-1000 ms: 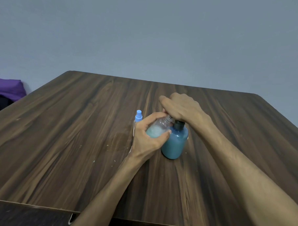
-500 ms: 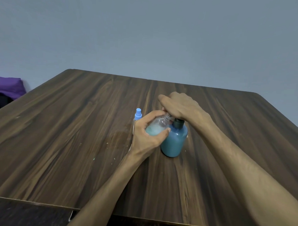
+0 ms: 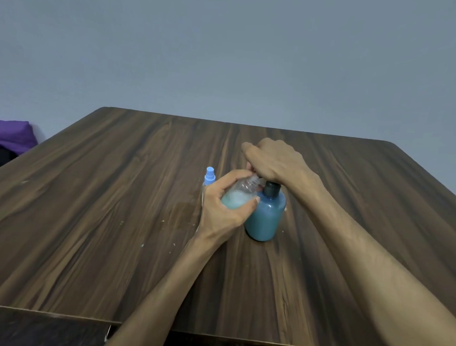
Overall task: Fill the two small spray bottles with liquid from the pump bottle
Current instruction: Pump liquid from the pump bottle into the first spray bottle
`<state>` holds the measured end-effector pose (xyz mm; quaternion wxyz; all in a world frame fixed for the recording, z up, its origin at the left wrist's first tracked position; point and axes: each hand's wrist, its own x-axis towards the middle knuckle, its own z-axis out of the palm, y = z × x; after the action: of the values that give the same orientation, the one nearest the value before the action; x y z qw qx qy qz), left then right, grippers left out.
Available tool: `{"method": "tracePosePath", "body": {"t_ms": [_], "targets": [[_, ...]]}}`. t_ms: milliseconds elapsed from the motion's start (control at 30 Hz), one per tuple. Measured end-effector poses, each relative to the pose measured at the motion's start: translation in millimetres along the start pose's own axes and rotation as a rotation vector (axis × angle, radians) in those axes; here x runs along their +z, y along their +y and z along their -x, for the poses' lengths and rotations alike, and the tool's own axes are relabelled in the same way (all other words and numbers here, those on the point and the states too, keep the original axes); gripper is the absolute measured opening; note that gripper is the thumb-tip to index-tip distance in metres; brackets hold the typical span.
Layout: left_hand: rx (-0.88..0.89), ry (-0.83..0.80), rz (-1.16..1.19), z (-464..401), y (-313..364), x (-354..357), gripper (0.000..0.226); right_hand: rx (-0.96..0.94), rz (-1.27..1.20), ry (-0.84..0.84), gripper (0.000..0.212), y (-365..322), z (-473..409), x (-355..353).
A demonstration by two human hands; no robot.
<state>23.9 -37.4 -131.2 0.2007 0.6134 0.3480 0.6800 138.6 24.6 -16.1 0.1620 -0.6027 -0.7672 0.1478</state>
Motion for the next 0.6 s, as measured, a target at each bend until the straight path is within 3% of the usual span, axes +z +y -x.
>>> {"method": "tracePosePath", "body": {"t_ms": [233,600], "targets": [[0.010,-0.008,0.000,0.7,1.8,0.3,0.041,-0.002,-0.037,0.064,0.054,-1.3,1.2,-6.6],[-0.024,0.004,0.002,0.6,-0.6,0.4,0.038,0.015,0.007,0.010,0.048,-2.4,2.8,-1.4]]}}
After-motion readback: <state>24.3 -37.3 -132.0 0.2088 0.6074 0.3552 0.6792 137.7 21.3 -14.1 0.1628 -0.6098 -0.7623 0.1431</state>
